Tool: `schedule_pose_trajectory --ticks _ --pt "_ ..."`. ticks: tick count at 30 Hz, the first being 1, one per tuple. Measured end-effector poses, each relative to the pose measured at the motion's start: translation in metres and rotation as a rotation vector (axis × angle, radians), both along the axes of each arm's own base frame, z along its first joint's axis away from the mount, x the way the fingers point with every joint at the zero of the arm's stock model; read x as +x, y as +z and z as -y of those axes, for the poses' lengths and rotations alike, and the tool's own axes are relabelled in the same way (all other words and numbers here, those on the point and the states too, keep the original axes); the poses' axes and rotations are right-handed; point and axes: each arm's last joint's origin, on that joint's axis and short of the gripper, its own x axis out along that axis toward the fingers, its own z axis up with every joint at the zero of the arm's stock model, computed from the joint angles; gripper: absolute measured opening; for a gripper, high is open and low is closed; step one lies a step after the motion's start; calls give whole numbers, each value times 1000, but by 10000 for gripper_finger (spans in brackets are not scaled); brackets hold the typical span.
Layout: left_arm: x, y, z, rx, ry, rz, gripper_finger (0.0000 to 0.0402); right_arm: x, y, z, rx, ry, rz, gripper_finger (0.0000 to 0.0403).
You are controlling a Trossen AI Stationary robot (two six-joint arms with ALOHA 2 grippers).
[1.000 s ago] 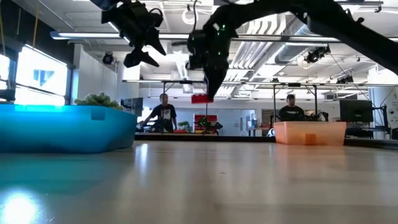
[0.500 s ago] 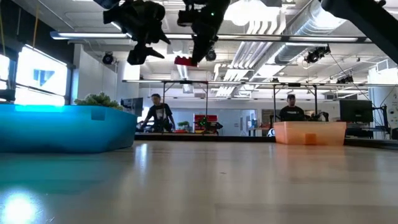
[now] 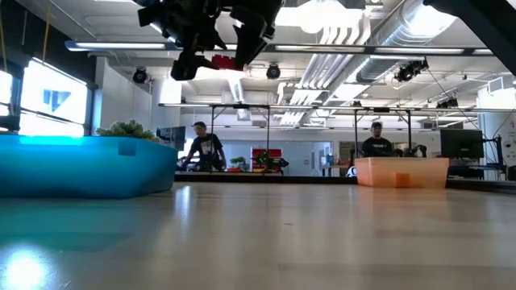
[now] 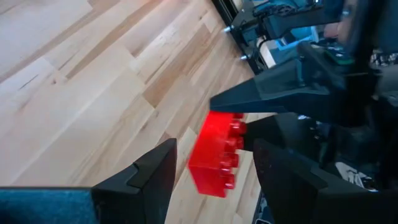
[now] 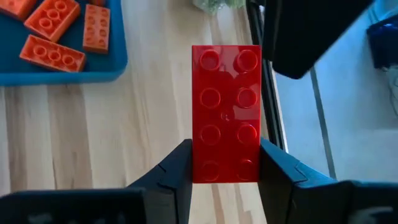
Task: Sort & place blocks by color
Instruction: Put the red game piece into the black bin
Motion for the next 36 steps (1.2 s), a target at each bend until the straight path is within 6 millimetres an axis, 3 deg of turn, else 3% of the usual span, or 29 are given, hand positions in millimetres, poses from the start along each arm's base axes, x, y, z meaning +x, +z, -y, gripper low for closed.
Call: schedule_pose_trajectory --ticks 15,29,33,36 --pt "16 -1 20 30 -109 -7 197 3 8 -13 -30 -87 96 114" --pt "18 -1 21 72 -135 -5 76 3 7 -17 -17 -67 93 114" --pt "21 -1 25 76 -146 -10 71 3 7 -19 -4 -59 90 115" --pt "24 -1 30 98 -173 -18 74 3 7 -21 12 -54 90 158"
